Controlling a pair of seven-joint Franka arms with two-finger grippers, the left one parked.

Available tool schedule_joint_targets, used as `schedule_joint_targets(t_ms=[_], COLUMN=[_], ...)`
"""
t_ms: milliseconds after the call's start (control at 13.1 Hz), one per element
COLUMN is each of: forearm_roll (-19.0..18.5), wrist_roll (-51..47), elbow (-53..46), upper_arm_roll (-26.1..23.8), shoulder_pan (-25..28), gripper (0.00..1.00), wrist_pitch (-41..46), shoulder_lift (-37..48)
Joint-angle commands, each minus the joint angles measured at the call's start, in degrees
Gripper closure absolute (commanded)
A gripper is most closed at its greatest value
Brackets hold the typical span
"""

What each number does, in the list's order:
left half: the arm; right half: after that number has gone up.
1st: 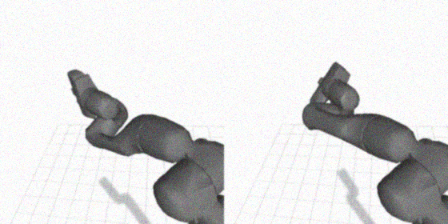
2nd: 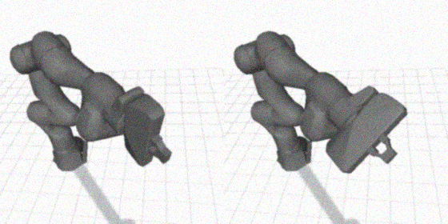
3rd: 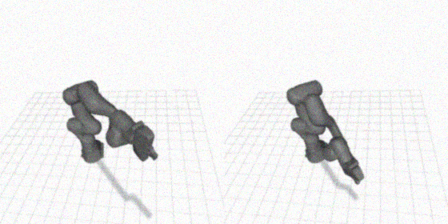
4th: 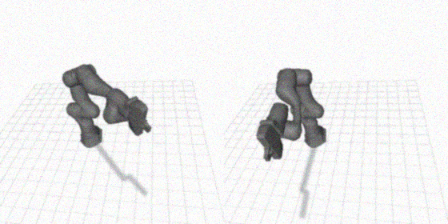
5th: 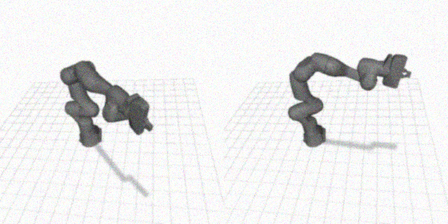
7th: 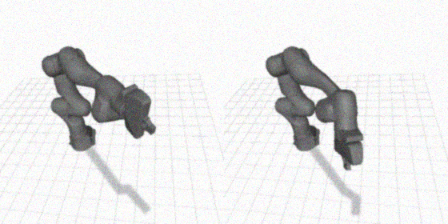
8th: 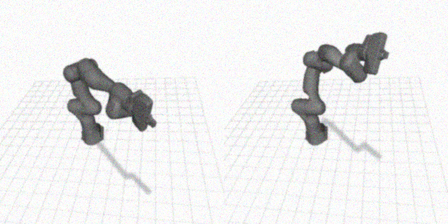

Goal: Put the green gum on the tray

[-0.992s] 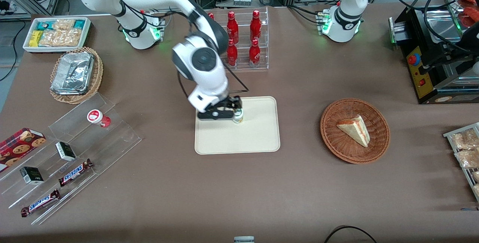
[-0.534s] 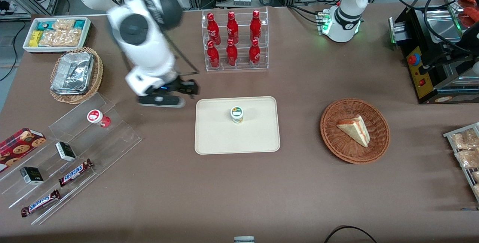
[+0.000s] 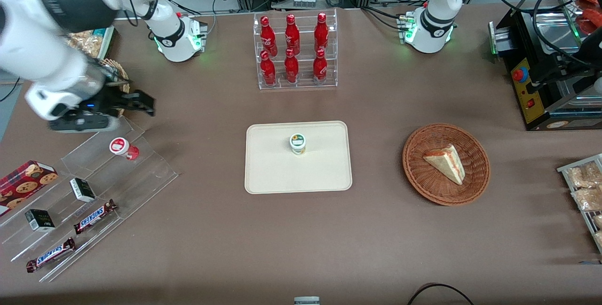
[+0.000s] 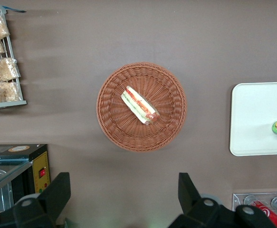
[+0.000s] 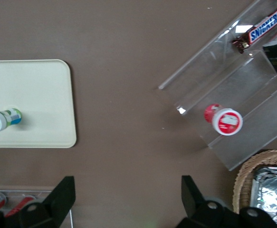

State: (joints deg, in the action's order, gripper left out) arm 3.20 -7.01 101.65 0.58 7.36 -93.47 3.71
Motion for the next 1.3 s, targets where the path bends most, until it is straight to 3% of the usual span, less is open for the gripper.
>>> schedule_joint_targets(t_ms=[0,458,840,1221], forearm_roll=[1.4,0.4,-2.1,-2.1], wrist_roll=[5.4,9.0,9.2,9.3], elbow=[0.3,-2.9,-5.2,-8.4], upper_arm_roll=[-0.4,-0.5,-0.3,-0.2], shoulder_pan=[-4.9,-10.7,-10.7,-10.2], gripper=[0.01,0.0,0.0,0.0], wrist_pitch=[2.0,2.2,2.3,2.4], shoulder_lift=[1.4,0.3,-1.6,-4.8])
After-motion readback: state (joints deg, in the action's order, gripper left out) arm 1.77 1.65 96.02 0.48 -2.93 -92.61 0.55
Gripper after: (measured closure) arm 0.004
